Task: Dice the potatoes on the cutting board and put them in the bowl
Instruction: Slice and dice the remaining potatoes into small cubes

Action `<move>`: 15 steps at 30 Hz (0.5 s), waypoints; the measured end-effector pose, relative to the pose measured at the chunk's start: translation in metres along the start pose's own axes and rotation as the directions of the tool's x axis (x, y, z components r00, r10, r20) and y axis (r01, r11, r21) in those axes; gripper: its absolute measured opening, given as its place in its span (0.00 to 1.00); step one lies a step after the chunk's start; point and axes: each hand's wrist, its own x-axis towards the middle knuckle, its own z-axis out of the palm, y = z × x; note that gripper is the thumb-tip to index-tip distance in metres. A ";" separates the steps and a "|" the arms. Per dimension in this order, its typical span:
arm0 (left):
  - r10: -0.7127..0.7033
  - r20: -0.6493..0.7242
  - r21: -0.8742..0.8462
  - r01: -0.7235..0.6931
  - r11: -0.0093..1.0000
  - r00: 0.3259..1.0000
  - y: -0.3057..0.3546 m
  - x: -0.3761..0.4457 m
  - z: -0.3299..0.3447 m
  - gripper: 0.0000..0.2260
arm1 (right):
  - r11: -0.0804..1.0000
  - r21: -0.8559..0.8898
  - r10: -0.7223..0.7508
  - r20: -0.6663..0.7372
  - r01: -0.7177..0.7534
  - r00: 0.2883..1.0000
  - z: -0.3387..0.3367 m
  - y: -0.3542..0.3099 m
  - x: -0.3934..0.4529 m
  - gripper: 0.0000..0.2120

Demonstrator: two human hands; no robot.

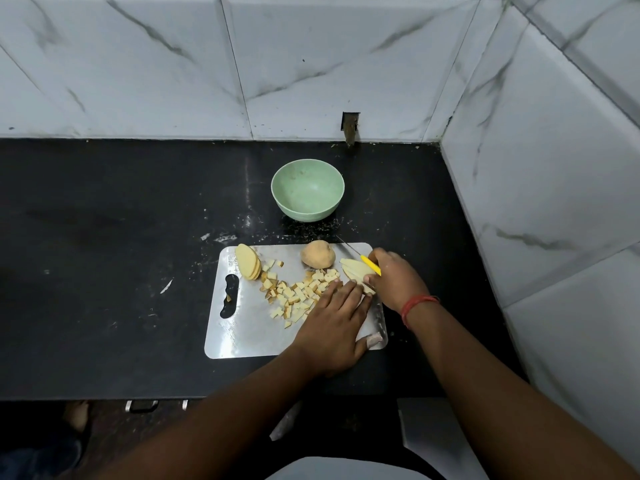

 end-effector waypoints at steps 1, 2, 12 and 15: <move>0.002 0.001 0.000 -0.002 1.000 1.000 0.000 0.000 0.000 0.35 | 1.000 -0.007 -0.011 -0.009 0.011 1.000 -0.001 -0.002 0.003 0.14; 0.005 0.003 0.000 -0.005 1.000 1.000 0.000 0.001 0.000 0.35 | 1.000 -0.015 -0.015 -0.013 0.015 1.000 -0.002 -0.004 0.006 0.14; -0.028 -0.067 0.018 0.029 0.999 0.997 0.005 0.018 -0.005 0.35 | 0.926 0.367 0.165 -0.177 -0.090 0.970 -0.007 -0.003 -0.018 0.05; -0.065 -0.067 -0.006 0.065 0.998 0.996 0.005 0.018 -0.003 0.34 | 0.876 0.465 0.223 -0.156 -0.128 0.962 -0.010 0.000 -0.047 0.09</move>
